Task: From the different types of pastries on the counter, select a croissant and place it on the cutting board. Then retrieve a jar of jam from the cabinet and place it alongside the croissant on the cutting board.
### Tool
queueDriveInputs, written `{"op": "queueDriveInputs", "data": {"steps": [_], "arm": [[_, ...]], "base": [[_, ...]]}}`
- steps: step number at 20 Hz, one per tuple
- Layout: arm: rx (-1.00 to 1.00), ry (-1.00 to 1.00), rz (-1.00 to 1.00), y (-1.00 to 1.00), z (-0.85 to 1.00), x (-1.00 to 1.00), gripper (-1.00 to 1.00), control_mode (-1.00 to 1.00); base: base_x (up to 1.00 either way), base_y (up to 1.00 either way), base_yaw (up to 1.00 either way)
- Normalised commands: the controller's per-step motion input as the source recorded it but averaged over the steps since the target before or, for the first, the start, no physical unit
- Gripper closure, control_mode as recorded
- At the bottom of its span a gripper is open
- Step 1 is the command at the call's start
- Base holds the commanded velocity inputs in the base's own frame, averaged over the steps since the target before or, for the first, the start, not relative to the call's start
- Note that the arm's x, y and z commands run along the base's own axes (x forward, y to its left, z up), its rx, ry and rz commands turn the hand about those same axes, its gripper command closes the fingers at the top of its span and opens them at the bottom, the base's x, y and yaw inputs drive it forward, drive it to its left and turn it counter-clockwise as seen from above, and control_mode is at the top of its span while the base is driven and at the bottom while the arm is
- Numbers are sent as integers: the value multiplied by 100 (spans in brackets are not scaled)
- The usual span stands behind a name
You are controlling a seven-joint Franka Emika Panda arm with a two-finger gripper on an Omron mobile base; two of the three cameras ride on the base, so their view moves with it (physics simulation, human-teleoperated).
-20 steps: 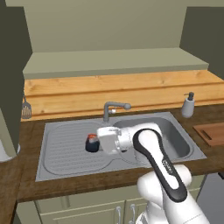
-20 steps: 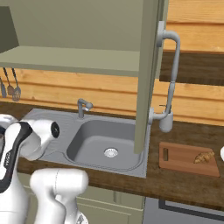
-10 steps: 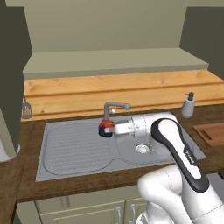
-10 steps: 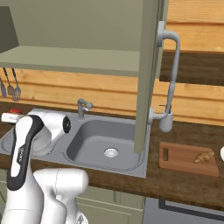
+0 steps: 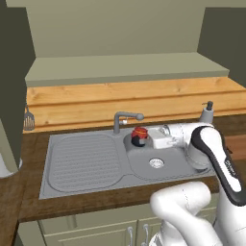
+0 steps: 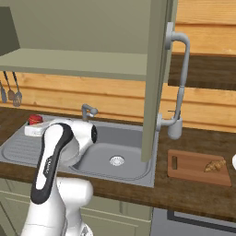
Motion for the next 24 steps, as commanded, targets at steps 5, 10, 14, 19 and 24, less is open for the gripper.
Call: {"op": "queueDriveInputs", "data": {"steps": [5,10,14,19,24], "arm": [[-2,-32,0,-95,2,0,100,-100],[-1,-27,0,-100,4,0,100,-100],[4,-3,-1,-25,0,-2,100,-100],[0,-4,-41,-58,0,0,100,-100],[0,0,-61,-75,-6,-2,100,-100]], "base": [[0,0,0],[0,0,0],[0,0,0],[0,0,0],[0,0,0]]}}
